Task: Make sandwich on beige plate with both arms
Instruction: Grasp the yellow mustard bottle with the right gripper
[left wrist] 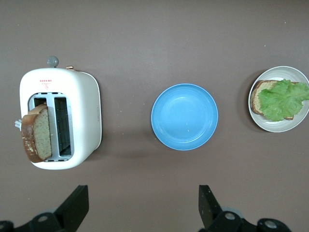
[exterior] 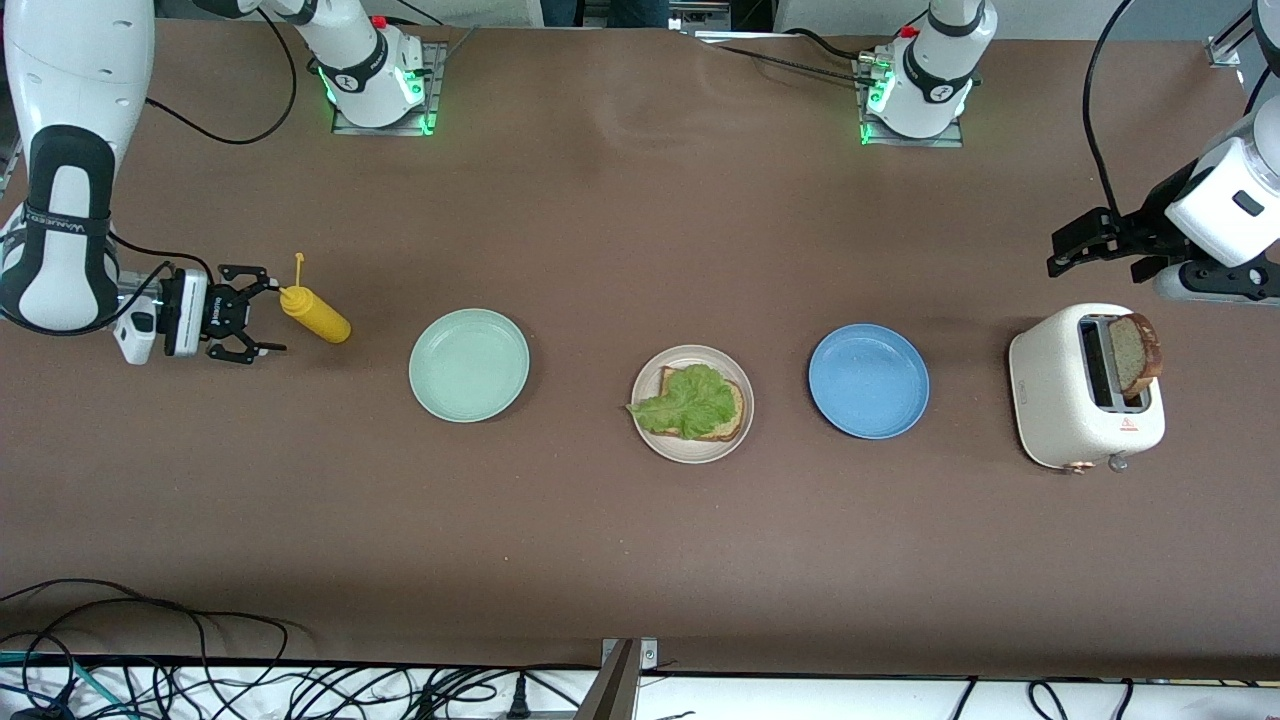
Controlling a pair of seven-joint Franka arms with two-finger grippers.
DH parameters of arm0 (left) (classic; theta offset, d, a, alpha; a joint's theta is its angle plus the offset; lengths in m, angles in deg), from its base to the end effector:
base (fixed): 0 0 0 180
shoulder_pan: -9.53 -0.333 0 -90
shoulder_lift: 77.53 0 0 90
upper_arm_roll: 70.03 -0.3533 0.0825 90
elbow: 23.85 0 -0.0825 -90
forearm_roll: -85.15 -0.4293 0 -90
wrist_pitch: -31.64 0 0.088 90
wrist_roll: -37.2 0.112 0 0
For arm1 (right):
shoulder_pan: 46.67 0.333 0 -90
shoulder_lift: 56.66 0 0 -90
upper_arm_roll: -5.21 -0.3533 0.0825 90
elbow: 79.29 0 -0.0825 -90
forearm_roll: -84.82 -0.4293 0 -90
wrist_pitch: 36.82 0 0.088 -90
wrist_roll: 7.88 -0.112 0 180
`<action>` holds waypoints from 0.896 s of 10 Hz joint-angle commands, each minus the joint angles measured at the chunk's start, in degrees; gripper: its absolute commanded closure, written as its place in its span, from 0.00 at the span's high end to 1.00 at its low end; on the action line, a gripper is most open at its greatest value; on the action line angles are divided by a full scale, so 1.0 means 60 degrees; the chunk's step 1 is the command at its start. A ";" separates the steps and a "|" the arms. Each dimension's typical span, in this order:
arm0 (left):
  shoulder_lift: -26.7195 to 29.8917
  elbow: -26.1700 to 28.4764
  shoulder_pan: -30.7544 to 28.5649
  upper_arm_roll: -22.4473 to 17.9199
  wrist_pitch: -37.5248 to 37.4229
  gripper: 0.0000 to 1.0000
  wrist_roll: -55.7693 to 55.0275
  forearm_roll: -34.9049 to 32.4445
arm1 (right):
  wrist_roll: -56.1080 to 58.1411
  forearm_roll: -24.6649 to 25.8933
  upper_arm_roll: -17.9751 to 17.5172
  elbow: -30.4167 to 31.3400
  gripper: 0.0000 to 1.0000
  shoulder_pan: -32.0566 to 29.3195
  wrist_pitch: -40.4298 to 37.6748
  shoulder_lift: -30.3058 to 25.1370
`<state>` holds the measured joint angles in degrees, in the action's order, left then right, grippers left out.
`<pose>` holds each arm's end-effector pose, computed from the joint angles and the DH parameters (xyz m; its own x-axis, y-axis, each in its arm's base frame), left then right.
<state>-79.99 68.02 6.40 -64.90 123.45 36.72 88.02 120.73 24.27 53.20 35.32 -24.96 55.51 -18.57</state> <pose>0.6143 -0.0258 0.6168 0.9987 -0.0250 -0.0443 -0.0226 -0.9983 0.0534 0.5560 -0.1658 0.1828 0.3964 0.6814 0.6153 0.9079 -0.1913 -0.3730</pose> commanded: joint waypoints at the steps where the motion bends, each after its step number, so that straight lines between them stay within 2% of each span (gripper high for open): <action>1: 0.0043 -0.0077 0.0023 -0.0049 -0.0140 1.00 -0.0007 0.0123 | 0.0304 -0.0499 -0.0189 0.0322 0.99 -0.0161 -0.0081 0.0067; 3: 0.0043 -0.0077 0.0023 -0.0049 -0.0140 1.00 -0.0007 0.0108 | 0.0304 -0.0777 -0.0365 0.0410 0.98 -0.0162 -0.0096 0.0155; 4: 0.0043 -0.0077 0.0023 -0.0049 -0.0140 1.00 -0.0007 0.0123 | 0.0304 -0.0880 -0.0482 0.0454 0.91 -0.0219 -0.0096 0.0242; 6: 0.0043 -0.0077 0.0023 -0.0049 -0.0140 1.00 -0.0007 0.0123 | 0.0304 -0.0895 -0.0614 0.0455 0.51 -0.0278 -0.0082 0.0287; 7: 0.0043 -0.0077 0.0023 -0.0049 -0.0140 1.00 -0.0007 0.0123 | 0.0304 -0.0895 -0.0615 0.0440 0.22 -0.0279 -0.0096 0.0287; 8: 0.0043 -0.0077 0.0023 -0.0035 -0.0140 1.00 -0.0007 0.0123 | 0.0290 -0.0895 -0.0615 0.0440 0.00 -0.0264 -0.0082 0.0272; 9: 0.0043 -0.0077 0.0023 -0.0049 -0.0140 1.00 -0.0007 0.0123 | 0.0246 -0.1113 -0.0629 0.0397 0.00 -0.0235 -0.0067 0.0272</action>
<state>-79.98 68.02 6.40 -64.90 123.45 36.72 88.02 121.18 19.57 49.96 37.60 -25.71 55.42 -16.66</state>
